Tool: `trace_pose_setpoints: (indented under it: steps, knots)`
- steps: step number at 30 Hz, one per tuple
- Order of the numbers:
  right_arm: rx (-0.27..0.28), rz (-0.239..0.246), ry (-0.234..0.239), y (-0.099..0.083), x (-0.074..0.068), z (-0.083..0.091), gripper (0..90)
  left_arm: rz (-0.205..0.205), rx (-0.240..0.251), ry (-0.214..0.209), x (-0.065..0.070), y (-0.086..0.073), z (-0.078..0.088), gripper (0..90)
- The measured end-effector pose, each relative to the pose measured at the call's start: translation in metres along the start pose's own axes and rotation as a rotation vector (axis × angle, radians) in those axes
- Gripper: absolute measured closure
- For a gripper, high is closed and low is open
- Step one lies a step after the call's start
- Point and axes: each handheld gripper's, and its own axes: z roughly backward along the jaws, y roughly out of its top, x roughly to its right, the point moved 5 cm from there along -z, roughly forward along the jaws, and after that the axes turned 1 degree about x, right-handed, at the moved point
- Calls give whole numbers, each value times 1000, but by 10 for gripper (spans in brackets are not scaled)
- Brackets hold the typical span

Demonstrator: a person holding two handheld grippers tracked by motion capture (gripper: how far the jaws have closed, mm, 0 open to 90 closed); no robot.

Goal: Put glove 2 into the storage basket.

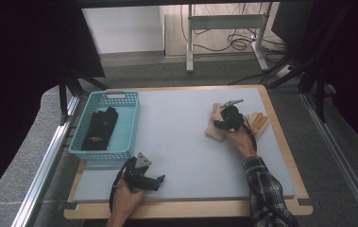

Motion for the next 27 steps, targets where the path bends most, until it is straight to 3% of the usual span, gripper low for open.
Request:
trace_pose_setpoints:
  steps: [7,9,11,13,15,17,18,19,20,21,22,24,27]
  knots:
    - [55,9,38,6,-10,22,642,1,0,-1,0,0,0,33]
    - [88,28,64,10,-23,39,653,0,0,0,0,0,0,33]
    - [96,33,71,11,-27,44,655,0,0,0,0,0,0,33]
    - [131,56,121,14,-47,65,658,0,-1,0,0,0,0,33]
    - [140,64,137,14,-54,71,657,0,-1,0,0,0,0,33]
    - [143,101,176,9,-78,86,655,0,-1,1,0,0,0,33]
    - [143,101,176,9,-78,86,655,0,-1,1,0,0,0,33]
    - [137,115,206,2,-94,92,651,-1,0,1,0,0,0,33]
    - [137,115,206,2,-94,92,651,-1,0,1,0,0,0,33]
    - [124,127,231,-8,-109,94,646,-2,0,1,0,0,0,33]
    - [124,127,231,-8,-109,94,646,-2,0,1,0,0,0,33]
    - [105,147,245,-25,-128,91,639,1,0,1,0,0,0,33]
    - [91,151,250,-39,-140,85,616,-2,0,2,0,0,0,33]
